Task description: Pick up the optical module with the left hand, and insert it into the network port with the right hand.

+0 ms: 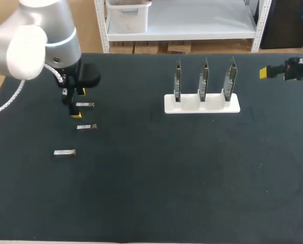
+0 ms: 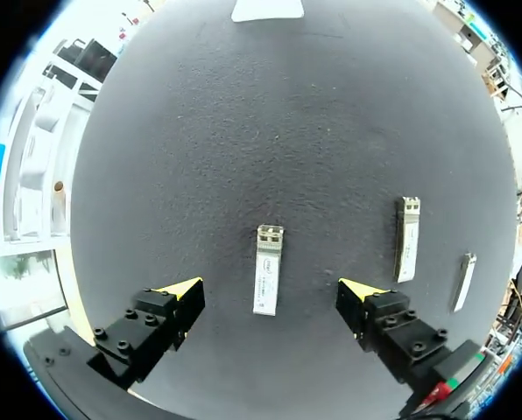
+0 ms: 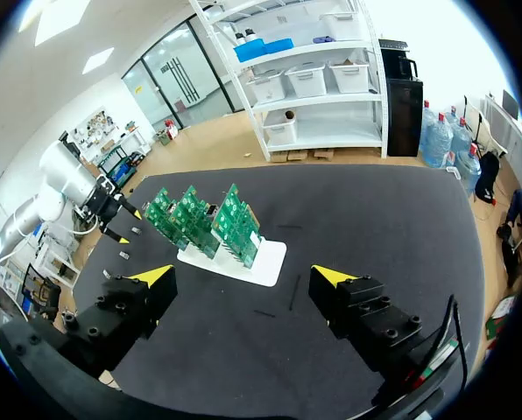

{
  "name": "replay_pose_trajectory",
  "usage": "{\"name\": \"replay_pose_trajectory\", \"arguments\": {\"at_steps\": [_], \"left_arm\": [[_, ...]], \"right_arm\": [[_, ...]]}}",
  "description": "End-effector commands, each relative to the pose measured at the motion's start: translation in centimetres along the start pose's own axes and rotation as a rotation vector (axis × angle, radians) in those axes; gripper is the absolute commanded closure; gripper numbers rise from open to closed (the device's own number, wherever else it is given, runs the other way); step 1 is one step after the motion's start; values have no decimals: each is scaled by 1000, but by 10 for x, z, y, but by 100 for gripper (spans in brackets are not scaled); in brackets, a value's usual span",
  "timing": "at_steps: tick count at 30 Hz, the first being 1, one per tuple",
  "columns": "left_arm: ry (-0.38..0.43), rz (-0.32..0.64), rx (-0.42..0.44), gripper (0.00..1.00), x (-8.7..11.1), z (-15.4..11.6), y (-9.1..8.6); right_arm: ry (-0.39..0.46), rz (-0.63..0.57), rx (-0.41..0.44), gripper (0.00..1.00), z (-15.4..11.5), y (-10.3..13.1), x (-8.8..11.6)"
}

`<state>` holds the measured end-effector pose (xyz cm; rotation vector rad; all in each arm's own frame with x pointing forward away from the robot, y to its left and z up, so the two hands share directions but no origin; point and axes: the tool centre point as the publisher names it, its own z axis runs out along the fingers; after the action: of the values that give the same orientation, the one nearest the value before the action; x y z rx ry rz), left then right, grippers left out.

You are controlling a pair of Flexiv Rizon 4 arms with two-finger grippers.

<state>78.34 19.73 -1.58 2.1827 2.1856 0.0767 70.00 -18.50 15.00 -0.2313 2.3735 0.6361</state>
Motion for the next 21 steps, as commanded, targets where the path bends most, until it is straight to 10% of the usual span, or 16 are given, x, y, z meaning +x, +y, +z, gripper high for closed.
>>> {"name": "replay_pose_trajectory", "arguments": {"at_steps": [1, 2, 6, 21], "left_arm": [[6, 0, -1, 15, -2, 2, 2], [7, 4, -4, 43, -2, 2, 1], [4, 2, -1, 100, -2, 3, 1], [-8, -13, -6, 100, -2, 3, 3]], "right_arm": [[0, 0, 0, 0, 0, 0, 0], [0, 0, 0, 0, 0, 0, 0], [0, 0, 0, 0, 0, 0, 0], [0, 0, 0, 0, 0, 0, 0]]}}
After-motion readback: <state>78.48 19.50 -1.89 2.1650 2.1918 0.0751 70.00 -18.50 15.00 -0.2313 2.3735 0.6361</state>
